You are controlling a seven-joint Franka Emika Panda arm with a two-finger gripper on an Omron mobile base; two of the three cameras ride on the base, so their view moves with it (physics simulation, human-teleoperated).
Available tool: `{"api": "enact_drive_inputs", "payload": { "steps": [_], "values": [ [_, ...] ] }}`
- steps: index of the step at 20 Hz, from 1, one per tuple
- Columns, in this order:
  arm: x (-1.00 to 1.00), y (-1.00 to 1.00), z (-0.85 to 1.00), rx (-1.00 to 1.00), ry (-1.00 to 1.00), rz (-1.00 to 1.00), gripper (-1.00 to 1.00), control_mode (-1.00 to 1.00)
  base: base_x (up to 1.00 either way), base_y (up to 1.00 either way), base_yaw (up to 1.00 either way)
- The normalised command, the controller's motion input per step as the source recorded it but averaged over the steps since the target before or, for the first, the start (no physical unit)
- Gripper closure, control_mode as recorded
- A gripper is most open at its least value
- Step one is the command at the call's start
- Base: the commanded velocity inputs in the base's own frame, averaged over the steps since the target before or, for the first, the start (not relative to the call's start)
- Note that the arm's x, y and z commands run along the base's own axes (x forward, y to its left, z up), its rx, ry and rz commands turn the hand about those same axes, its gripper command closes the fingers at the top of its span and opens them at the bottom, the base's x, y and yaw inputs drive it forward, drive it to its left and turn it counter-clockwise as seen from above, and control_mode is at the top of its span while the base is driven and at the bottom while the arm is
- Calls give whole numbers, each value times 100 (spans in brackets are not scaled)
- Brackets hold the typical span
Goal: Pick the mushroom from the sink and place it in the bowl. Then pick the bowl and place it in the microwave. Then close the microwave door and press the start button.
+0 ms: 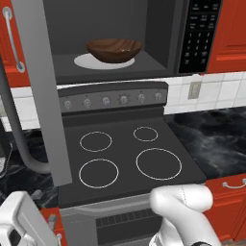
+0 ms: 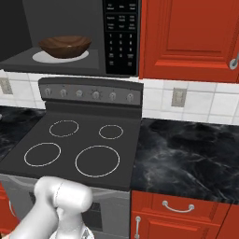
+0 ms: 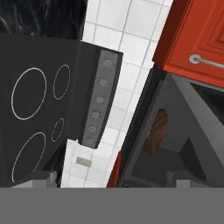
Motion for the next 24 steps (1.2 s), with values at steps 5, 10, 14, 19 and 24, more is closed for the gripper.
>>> {"api": "enact_drive_inputs", "payload": {
  "steps": [5,10,14,19,24],
  "values": [
    [18,45,36,0,-1,-20,-100,-100,0,0,0],
    [35,13,57,1,0,-23,-100,-100,0,0,0],
    [26,-4,67,5,0,-25,-100,-100,0,0,0],
    [3,-59,40,10,5,-12,-100,-100,0,0,0],
    [1,-98,6,13,0,-1,-100,-100,0,0,0]
  ]
}}
